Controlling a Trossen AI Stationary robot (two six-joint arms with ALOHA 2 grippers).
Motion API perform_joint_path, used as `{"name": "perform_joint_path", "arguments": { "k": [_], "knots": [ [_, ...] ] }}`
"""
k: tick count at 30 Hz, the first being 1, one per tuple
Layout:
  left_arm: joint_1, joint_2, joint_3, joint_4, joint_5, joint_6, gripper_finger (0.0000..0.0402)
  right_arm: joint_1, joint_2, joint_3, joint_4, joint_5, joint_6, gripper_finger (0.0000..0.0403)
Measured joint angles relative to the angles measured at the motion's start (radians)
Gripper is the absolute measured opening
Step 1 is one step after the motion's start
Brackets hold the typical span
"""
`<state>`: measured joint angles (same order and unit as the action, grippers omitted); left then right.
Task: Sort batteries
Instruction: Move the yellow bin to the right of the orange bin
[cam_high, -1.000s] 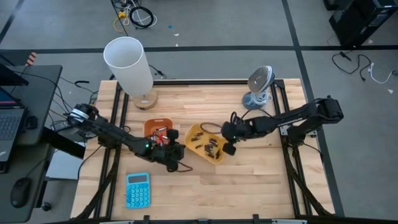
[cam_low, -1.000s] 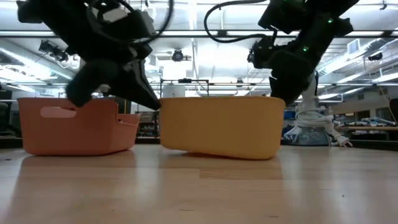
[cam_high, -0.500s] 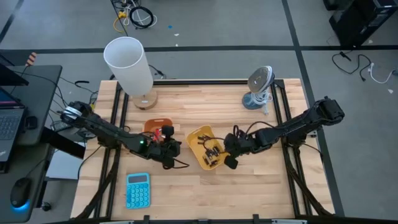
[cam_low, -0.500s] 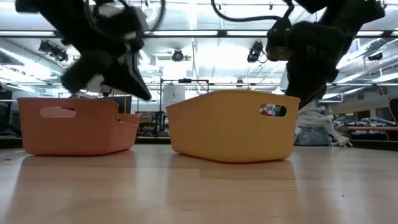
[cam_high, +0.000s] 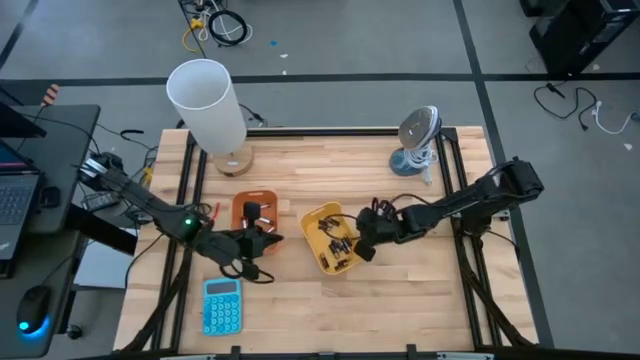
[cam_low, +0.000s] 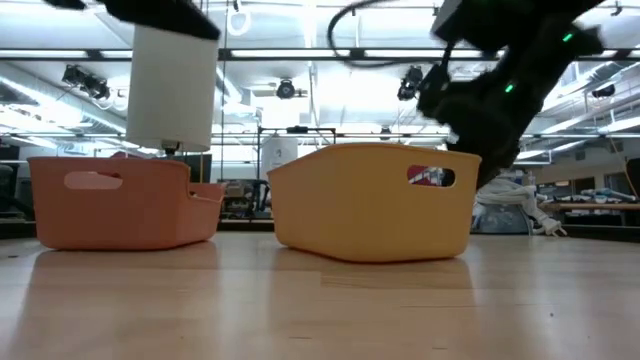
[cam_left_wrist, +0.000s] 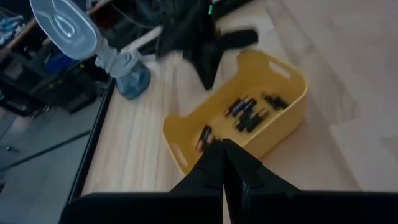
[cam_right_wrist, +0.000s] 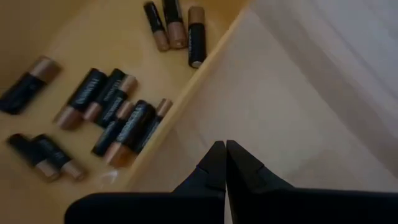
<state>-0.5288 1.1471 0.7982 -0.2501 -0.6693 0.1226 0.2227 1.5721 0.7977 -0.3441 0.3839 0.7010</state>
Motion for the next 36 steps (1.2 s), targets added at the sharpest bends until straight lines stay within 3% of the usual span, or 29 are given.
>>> {"name": "perform_joint_path", "arguments": {
  "k": [6, 11, 19, 25, 36],
  "knots": [
    [-0.039, -0.053, 0.000, -0.004, 0.000, 0.004, 0.0000, -0.063, 0.102, 0.001, 0.226, -0.133, -0.153, 0.0000],
    [-0.044, -0.056, 0.000, -0.007, 0.000, 0.004, 0.0000, -0.092, 0.144, 0.001, 0.373, -0.148, -0.211, 0.0000],
    [-0.044, -0.056, 0.000, -0.009, -0.008, 0.004, 0.0000, -0.106, 0.128, 0.001, 0.314, -0.151, -0.208, 0.0000],
    [-0.044, -0.056, 0.000, -0.020, -0.010, 0.000, 0.0000, -0.021, 0.127, 0.001, 0.221, -0.180, -0.089, 0.0000],
    [-0.044, -0.055, 0.000, -0.011, -0.013, 0.006, 0.0000, 0.073, 0.128, 0.001, 0.398, -0.031, -0.016, 0.0000]
  ]
}}
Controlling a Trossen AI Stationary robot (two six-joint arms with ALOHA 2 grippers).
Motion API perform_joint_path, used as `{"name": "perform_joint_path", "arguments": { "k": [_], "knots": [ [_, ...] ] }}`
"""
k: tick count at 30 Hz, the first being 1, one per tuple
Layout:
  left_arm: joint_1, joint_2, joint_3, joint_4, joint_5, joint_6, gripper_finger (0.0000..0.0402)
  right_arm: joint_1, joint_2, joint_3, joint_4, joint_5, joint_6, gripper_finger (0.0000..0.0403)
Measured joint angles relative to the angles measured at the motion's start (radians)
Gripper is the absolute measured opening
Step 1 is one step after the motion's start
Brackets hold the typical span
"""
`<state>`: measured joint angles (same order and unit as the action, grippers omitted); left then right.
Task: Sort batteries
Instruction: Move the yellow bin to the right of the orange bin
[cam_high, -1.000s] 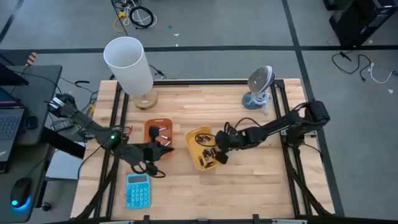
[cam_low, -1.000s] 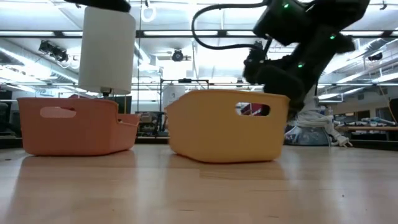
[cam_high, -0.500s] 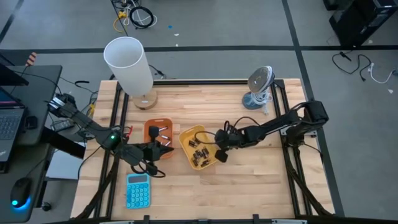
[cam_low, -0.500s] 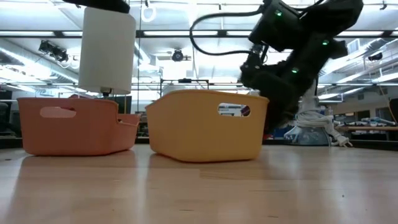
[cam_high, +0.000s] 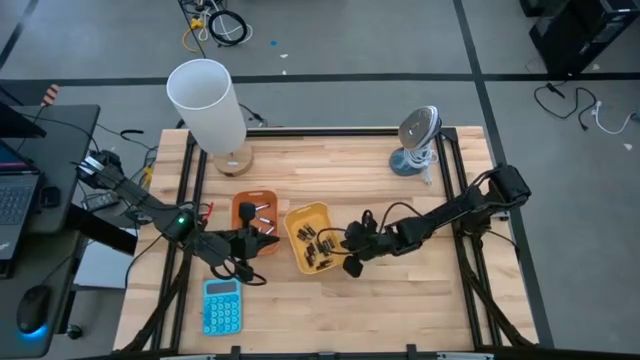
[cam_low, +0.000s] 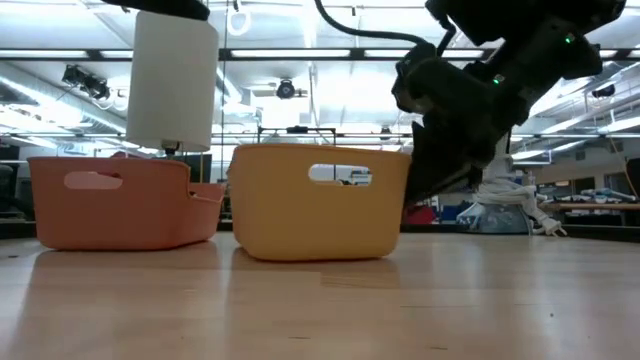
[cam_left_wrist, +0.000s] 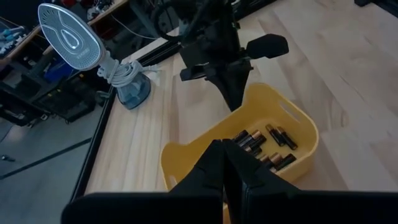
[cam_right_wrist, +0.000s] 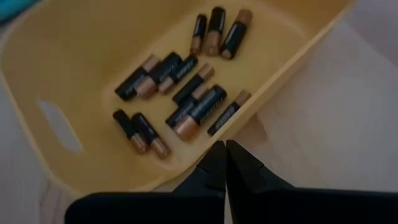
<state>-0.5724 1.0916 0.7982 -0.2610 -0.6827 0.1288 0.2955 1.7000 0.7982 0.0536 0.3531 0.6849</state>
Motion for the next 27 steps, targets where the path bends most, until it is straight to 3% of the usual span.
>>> {"name": "perform_joint_path", "arguments": {
  "k": [10, 14, 19, 27],
  "knots": [
    [0.000, 0.000, 0.000, 0.002, 0.000, 0.001, 0.0000, 0.000, 0.000, 0.000, 0.038, 0.028, -0.017, 0.0000],
    [0.000, 0.000, 0.000, 0.001, 0.000, 0.001, 0.0000, 0.013, -0.011, 0.000, -0.021, 0.042, -0.065, 0.0000],
    [0.000, 0.000, 0.000, -0.005, 0.000, -0.001, 0.0000, 0.077, -0.112, 0.000, -0.181, 0.169, 0.018, 0.0000],
    [0.000, 0.000, 0.000, 0.001, -0.001, 0.001, 0.0000, 0.206, -0.174, 0.000, -0.158, 0.129, 0.046, 0.0000]
  ]
}}
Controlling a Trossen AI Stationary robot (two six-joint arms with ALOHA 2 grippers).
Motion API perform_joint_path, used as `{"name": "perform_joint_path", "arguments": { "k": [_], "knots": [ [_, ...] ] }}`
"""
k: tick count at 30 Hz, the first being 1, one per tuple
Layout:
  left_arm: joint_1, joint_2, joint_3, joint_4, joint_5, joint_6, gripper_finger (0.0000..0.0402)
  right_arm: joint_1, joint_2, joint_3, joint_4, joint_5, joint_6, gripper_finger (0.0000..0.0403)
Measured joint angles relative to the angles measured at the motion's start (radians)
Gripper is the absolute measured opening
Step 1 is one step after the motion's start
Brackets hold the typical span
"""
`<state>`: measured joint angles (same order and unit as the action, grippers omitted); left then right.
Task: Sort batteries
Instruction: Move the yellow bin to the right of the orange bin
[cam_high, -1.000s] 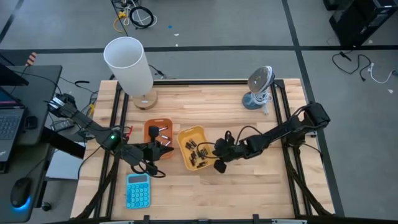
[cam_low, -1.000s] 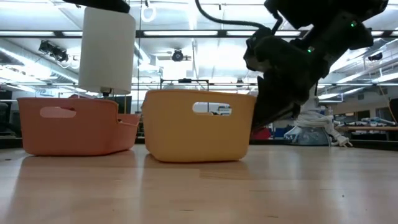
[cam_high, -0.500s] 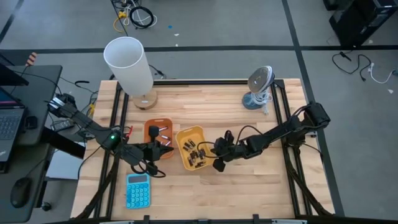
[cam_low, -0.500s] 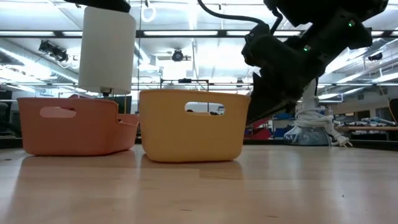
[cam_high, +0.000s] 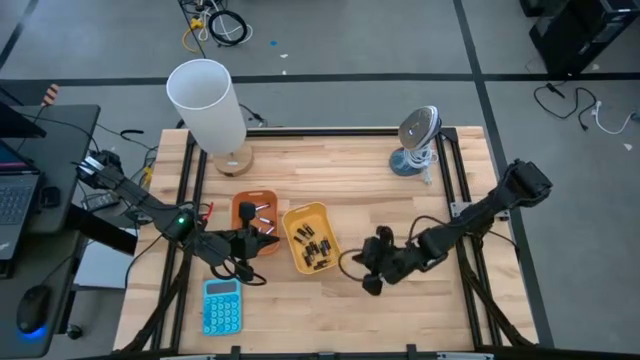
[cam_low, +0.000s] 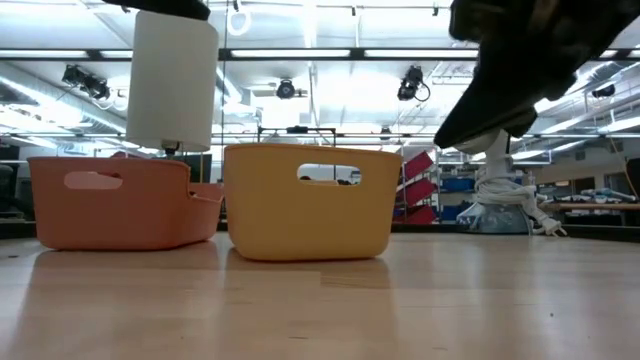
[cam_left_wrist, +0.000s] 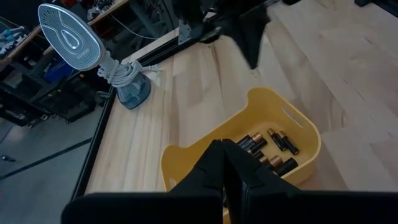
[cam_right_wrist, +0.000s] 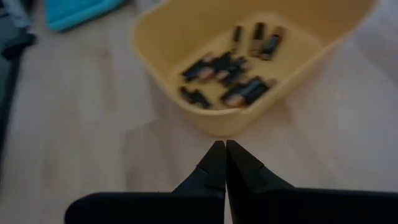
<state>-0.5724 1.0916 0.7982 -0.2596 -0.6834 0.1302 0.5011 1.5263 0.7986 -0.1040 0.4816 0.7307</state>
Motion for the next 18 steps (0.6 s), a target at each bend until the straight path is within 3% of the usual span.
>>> {"name": "perform_joint_path", "arguments": {
  "k": [10, 18],
  "knots": [
    [0.001, 0.000, 0.000, 0.007, -0.001, 0.000, 0.0000, 0.005, 0.212, 0.000, 0.325, -0.029, -0.085, 0.0000],
    [0.001, 0.000, 0.000, 0.007, -0.002, 0.000, 0.0000, -0.048, 0.273, 0.000, 0.464, -0.031, -0.167, 0.0000]
  ]
}}
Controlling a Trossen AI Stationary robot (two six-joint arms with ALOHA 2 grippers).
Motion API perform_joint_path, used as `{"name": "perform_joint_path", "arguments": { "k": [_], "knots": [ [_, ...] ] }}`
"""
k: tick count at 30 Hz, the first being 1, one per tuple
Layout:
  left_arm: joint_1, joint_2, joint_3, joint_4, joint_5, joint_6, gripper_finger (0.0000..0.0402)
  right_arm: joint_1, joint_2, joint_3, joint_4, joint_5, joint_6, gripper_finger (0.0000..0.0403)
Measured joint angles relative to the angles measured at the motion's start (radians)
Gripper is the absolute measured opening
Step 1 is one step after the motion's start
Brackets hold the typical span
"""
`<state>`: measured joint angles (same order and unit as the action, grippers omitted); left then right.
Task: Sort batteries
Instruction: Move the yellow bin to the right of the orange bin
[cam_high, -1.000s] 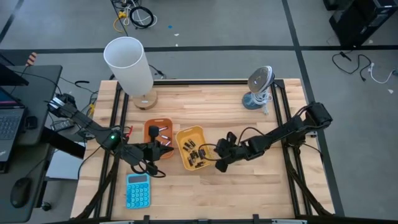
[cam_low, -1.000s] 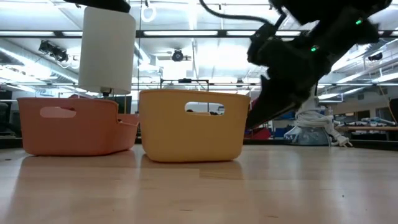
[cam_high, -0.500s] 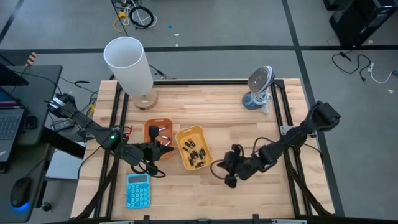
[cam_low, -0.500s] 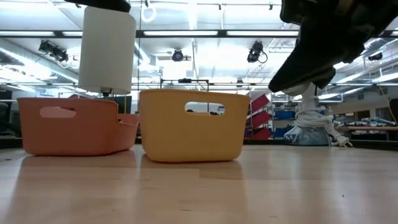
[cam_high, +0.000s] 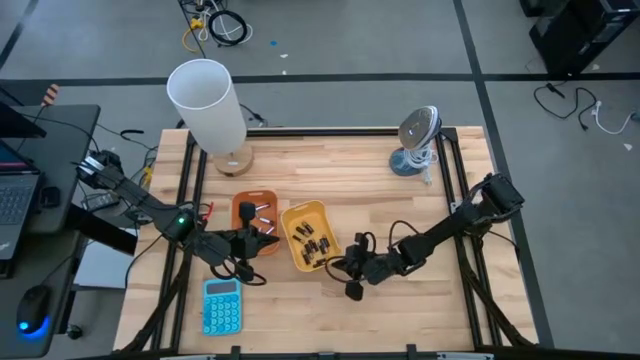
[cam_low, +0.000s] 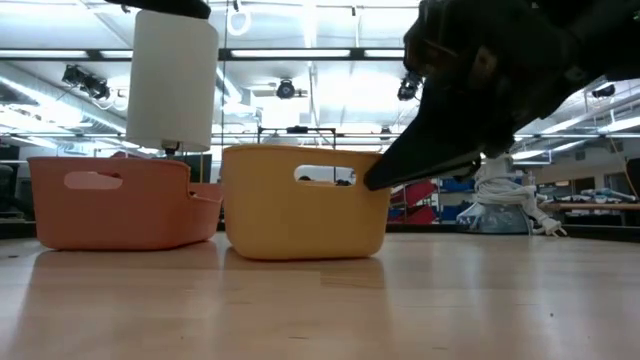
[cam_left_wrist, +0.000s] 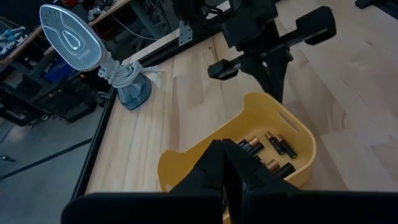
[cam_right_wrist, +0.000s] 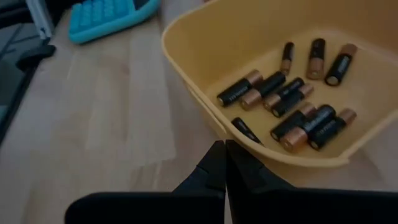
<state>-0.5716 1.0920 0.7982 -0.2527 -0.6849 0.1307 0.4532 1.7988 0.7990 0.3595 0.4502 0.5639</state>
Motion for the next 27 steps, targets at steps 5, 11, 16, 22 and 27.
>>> {"name": "perform_joint_path", "arguments": {
  "k": [5, 11, 16, 22, 27],
  "knots": [
    [0.000, 0.000, 0.000, 0.000, 0.000, 0.000, 0.0000, -0.024, 0.000, 0.000, 0.005, -0.008, -0.035, 0.0000],
    [0.000, 0.000, 0.000, -0.001, 0.000, 0.000, 0.0000, -0.058, 0.000, 0.000, 0.013, -0.053, -0.047, 0.0000],
    [0.000, 0.000, 0.000, -0.003, 0.000, 0.001, 0.0000, -0.081, 0.000, 0.000, 0.017, -0.073, -0.072, 0.0000],
    [0.000, 0.000, 0.000, -0.006, 0.000, 0.001, 0.0000, -0.085, -0.016, 0.000, -0.041, -0.112, -0.076, 0.0000],
    [0.000, 0.000, 0.000, -0.008, 0.000, -0.001, 0.0000, -0.074, -0.031, 0.001, -0.215, -0.078, 0.071, 0.0000]
  ]
}}
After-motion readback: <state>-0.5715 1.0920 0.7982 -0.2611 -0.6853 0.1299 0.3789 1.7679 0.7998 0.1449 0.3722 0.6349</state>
